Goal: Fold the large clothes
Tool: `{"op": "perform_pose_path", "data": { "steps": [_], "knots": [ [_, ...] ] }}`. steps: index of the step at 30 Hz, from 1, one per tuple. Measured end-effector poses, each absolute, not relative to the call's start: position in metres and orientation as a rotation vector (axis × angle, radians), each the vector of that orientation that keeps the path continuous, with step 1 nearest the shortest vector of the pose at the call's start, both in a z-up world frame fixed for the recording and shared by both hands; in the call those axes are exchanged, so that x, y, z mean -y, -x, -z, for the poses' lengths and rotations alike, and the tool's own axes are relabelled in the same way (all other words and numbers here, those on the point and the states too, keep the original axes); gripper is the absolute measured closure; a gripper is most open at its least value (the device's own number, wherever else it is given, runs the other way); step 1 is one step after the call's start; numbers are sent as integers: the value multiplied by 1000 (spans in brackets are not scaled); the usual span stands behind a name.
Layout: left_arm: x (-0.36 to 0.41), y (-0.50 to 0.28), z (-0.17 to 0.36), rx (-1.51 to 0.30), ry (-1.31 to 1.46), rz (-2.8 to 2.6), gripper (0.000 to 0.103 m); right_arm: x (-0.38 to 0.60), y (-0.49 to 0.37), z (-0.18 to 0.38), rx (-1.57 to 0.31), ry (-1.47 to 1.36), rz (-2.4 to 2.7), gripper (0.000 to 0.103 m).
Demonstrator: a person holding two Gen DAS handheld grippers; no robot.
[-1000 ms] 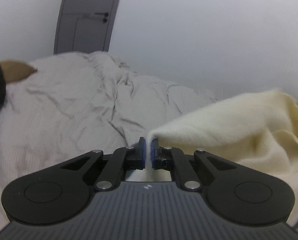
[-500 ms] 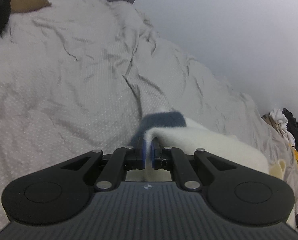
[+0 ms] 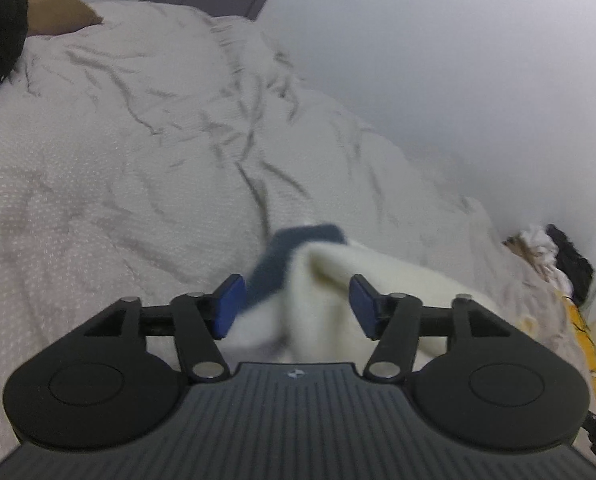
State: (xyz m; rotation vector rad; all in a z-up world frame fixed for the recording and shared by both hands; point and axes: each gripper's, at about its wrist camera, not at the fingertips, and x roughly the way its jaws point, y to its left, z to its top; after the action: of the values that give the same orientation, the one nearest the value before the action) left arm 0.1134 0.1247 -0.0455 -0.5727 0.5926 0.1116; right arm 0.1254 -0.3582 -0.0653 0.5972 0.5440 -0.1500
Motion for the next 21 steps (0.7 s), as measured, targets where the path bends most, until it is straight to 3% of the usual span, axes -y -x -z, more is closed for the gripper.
{"op": "perform_pose_path", "data": {
  "steps": [7,10,11,12,21],
  "knots": [
    [-78,-79,28,-561,515,-38,37,342,-91,61,-547,-724,6,93],
    [-53,-71,30,-581,484,-3,37,334,-79,72,-583,-784,-42,59],
    [-45,-69,31,-588,479,12,37,331,-76,78,-596,-805,-59,41],
    [-38,-67,33,-600,476,24,37,329,-73,82,-606,-825,-75,35],
    [6,-60,62,-711,504,97,30,316,-79,125,-766,-1055,-128,28]
  ]
}}
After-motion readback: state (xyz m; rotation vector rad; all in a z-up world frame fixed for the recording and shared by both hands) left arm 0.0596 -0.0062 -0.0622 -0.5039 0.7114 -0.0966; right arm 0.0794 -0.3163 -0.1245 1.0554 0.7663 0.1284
